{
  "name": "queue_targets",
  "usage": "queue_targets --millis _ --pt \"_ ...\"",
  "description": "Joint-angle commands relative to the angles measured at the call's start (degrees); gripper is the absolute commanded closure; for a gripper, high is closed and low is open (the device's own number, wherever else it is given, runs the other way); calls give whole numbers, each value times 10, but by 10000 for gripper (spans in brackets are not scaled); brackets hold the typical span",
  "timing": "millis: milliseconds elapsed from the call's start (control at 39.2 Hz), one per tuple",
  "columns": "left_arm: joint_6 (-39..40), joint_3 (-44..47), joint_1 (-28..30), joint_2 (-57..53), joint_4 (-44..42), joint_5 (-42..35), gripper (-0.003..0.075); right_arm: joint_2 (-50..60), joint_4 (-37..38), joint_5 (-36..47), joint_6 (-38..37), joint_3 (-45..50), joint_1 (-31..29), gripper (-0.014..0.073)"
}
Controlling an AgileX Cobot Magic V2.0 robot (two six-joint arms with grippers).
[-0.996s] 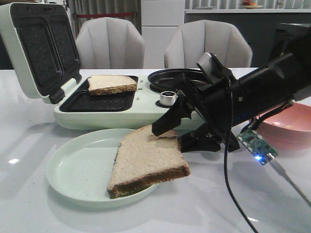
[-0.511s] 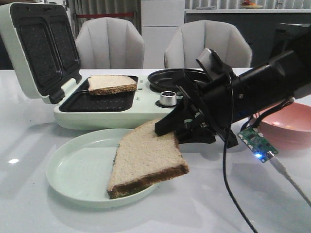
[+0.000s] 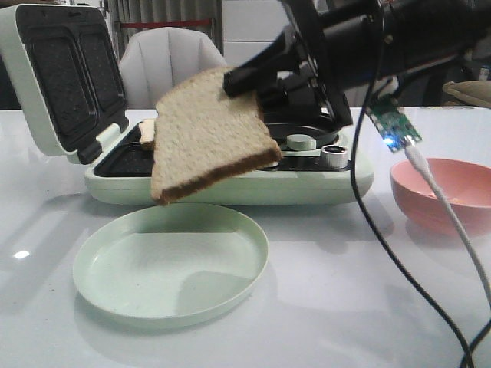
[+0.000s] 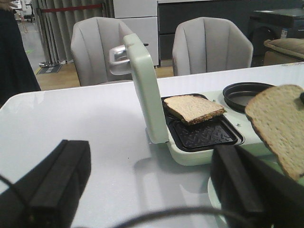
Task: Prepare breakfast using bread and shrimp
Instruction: 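Lift the slice with the right gripper over the first slice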
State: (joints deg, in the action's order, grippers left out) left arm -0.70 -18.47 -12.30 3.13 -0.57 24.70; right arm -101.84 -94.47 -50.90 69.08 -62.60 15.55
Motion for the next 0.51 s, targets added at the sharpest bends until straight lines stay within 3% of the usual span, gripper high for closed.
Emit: queue_targets --millis 0,128,332,485 --pt "2 -15 1 7 6 -48 157 25 -43 9 4 -64 24 398" --pt "2 -15 1 7 6 -48 157 -3 -48 76 -9 -133 59 398" --pt "2 -15 1 7 6 -48 157 -79 -67 91 -78 -234 69 395" --pt "2 -15 1 7 6 -48 157 -119 -67 129 -80 -275 69 395"
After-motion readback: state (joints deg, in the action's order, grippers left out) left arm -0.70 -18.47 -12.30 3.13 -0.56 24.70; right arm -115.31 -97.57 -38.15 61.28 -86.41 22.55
